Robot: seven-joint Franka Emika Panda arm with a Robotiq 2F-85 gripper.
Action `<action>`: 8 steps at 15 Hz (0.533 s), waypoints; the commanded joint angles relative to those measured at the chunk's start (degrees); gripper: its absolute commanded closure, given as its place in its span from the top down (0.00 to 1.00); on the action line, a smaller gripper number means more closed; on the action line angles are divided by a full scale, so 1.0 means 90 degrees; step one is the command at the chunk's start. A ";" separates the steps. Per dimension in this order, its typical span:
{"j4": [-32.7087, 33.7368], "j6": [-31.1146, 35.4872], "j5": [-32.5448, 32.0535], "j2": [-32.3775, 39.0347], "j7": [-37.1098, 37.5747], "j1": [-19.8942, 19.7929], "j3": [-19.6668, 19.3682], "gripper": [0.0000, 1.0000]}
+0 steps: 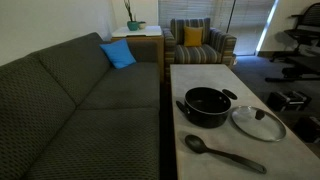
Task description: Pick up the glass lid from the table and put it on the black pot.
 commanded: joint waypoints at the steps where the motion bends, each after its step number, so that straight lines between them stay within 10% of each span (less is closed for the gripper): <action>1: -0.0073 -0.0052 0.0070 0.0018 -0.0061 -0.0085 0.0074 1.00; 8: 0.0878 0.0141 -0.0038 0.1463 -0.0277 -0.0112 -0.0197 1.00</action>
